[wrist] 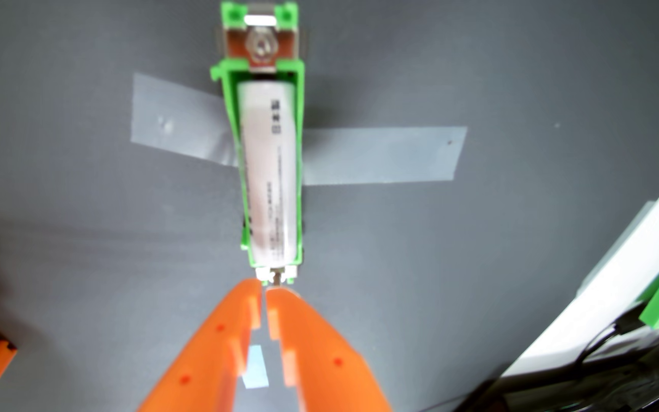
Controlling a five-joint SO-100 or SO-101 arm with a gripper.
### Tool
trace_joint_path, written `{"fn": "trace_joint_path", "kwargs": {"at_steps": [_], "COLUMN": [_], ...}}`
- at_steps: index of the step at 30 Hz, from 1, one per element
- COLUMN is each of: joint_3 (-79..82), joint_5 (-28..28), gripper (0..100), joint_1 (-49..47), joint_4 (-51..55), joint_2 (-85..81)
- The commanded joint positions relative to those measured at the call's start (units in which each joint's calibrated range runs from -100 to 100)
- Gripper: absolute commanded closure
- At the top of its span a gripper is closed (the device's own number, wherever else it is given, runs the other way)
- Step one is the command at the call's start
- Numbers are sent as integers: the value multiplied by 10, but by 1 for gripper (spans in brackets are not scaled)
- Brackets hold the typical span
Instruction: Insert Battery
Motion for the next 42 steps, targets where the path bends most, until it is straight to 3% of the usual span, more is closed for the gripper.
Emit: {"fn": "trace_joint_path", "kwargs": {"at_steps": [1,8,42], "joint_3": [-19,5,23], "joint_5": [2,13,15], "gripper": [98,98,98], "joint_1": [1,0,0], "joint_4": [-4,-54,-54], "joint_2": [-16,-16,-14]}}
